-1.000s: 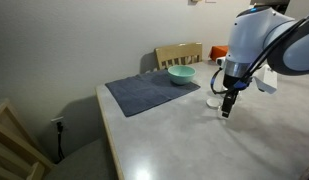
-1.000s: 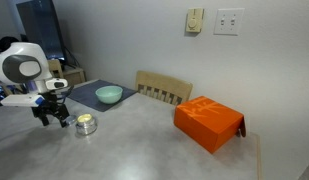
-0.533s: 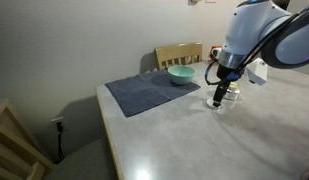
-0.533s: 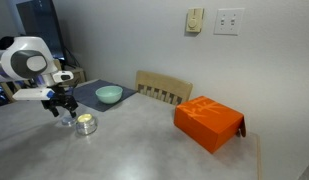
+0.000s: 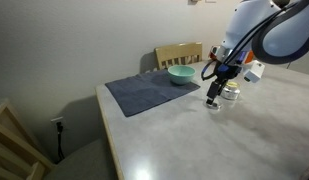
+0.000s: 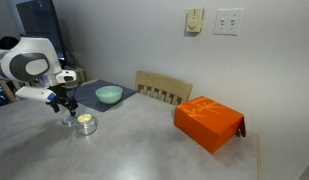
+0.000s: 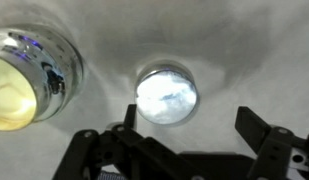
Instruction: Pick up the lid and place it back on it's object
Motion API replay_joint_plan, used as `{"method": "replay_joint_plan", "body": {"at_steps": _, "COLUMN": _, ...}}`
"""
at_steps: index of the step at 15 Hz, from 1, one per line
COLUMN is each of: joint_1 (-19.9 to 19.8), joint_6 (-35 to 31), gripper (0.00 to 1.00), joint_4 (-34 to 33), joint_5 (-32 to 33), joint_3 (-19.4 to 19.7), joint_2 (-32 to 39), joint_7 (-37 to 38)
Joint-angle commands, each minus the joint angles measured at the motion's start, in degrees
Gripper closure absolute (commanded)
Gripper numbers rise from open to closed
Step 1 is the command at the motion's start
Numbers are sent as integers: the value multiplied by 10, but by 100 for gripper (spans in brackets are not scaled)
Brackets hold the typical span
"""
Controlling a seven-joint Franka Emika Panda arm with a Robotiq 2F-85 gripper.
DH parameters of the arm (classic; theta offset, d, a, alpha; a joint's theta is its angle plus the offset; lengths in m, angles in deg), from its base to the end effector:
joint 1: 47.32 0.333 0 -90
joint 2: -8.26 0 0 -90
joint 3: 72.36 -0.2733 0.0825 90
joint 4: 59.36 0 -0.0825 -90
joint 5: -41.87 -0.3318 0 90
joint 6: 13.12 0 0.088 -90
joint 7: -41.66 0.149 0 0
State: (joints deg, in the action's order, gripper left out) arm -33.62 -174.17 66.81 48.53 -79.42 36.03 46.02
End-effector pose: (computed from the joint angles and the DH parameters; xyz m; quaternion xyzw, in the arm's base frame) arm 0.4896 0.1939 0.1397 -0.9803 -0.1865 -0.0622 0.0198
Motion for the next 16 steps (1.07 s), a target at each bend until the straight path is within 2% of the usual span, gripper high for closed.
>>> {"method": "replay_joint_plan", "body": {"at_steps": 1, "joint_1": 76, "joint_6": -18, "gripper": 0, "joint_4": 15, "joint_5": 51, "joint_3": 73, "joint_2": -6, "joint_7": 88}}
{"method": "replay_joint_plan", "body": {"at_steps": 3, "joint_1": 110, "joint_6": -9, "gripper": 0, "joint_4": 10, "joint_5": 87, "joint_3": 105, "joint_2": -1, "joint_7": 131}}
{"method": "replay_joint_plan", "body": {"at_steps": 5, "joint_1": 109, "joint_6": -7, "gripper": 0, "joint_4": 5, "joint_5": 87, "joint_3": 103, "joint_2": 6, "joint_7": 137}}
{"method": "replay_joint_plan", "body": {"at_steps": 8, "joint_1": 54, "joint_6": -17, "gripper": 0, "joint_4": 9, "joint_5": 30, "joint_3": 48, "joint_2": 6, "joint_7": 85}}
{"method": "replay_joint_plan", "body": {"at_steps": 11, "joint_1": 20, "joint_6": -22, "gripper": 0, "joint_4": 12, "joint_5": -20, "joint_3": 18, "joint_2": 1, "joint_7": 58}}
{"method": "replay_joint_plan", "body": {"at_steps": 13, "joint_1": 17, "joint_6": -21, "gripper": 0, "joint_4": 11, "joint_5": -30, "joint_3": 20, "joint_2": 3, "joint_7": 60}}
{"method": "replay_joint_plan", "body": {"at_steps": 16, "joint_1": 32, "joint_6": -17, "gripper": 0, "joint_4": 6, "joint_5": -19, "joint_3": 45, "joint_2": 7, "joint_7": 87}}
